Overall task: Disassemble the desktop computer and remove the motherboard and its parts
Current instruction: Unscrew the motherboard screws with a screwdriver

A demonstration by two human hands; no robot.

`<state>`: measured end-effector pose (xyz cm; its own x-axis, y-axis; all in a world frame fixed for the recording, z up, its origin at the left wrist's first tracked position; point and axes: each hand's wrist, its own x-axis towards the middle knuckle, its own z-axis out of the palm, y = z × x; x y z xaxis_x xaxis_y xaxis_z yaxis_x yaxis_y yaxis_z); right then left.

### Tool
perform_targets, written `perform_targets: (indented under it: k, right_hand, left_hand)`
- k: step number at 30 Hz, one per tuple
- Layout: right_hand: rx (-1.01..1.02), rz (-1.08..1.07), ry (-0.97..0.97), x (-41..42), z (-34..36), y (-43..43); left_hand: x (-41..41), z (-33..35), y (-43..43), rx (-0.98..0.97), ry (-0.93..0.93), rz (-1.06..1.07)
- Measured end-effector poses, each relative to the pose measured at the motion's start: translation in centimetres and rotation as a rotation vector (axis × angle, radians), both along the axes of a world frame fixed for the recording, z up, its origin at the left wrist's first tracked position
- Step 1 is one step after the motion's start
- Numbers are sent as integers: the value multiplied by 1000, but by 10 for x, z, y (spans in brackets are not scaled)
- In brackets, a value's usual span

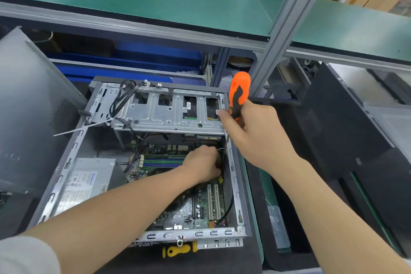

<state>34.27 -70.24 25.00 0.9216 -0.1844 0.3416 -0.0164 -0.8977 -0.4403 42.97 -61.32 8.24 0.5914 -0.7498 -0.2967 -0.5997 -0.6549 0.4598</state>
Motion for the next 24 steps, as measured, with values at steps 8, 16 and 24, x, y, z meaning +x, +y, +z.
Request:
perform_targets:
  k: [8,16,24]
  right_hand:
    - [3,-9,-2,-1,3,-1]
    - [-4,-8,-20,-2,6,-2]
    - [45,-62,-27,0,5,-4]
  left_hand:
    - [-1,2,0,61,-45,-61]
    - [-5,-1,2,102,-131,-166]
    - [7,8,8,41,-13,-63]
